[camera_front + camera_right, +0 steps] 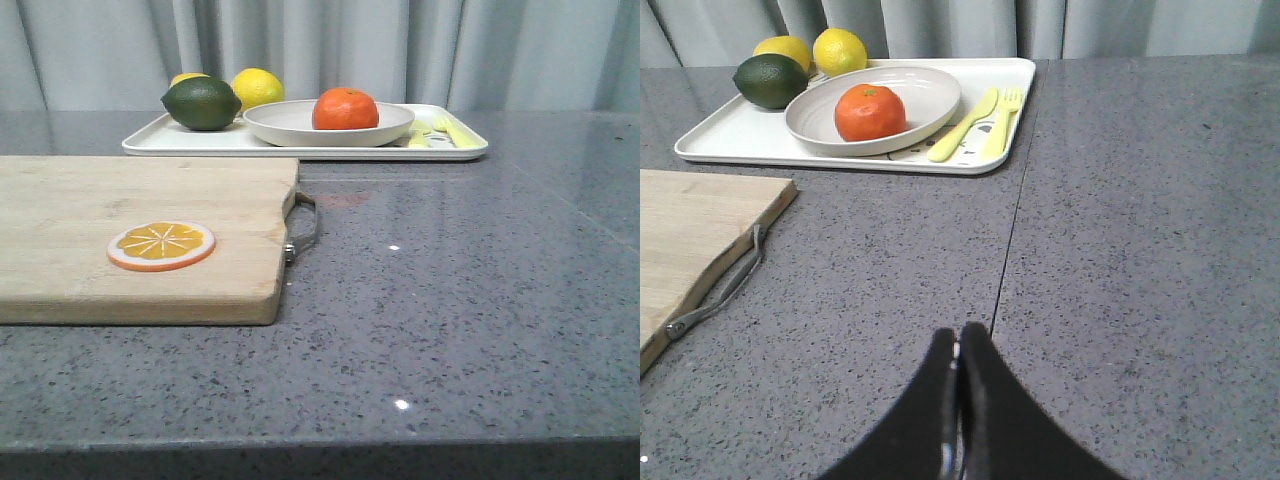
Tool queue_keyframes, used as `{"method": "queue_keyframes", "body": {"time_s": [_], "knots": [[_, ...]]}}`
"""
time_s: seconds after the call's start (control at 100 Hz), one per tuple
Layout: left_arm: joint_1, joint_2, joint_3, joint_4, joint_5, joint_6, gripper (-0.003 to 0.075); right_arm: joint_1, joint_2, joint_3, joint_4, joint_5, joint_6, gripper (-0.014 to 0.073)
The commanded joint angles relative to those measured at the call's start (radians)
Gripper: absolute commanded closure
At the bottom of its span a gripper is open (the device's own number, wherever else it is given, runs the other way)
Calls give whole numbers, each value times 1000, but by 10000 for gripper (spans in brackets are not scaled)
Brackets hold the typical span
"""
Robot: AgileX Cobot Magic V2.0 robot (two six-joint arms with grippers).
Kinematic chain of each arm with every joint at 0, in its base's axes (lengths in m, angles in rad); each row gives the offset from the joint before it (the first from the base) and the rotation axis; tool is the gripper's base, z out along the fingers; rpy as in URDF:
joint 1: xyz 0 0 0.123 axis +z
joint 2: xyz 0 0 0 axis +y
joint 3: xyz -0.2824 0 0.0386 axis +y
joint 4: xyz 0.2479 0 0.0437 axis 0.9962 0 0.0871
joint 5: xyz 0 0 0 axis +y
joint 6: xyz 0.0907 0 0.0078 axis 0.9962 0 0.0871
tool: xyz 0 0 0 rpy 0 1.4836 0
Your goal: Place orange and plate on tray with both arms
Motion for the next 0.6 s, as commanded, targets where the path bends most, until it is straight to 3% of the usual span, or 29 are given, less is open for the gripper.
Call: {"method": "queue_keyframes", "body": {"time_s": [0.0, 0.48, 0.59], "knots": [[57, -15, 24, 27, -149, -4, 739, -2, 8, -21, 1, -70, -11, 661], [313, -109, 250, 81, -239, -9, 738, -2, 8, -21, 1, -70, -11, 661], [349, -109, 287, 129, -264, -97, 738, -2, 8, -21, 1, -70, -11, 661]]}}
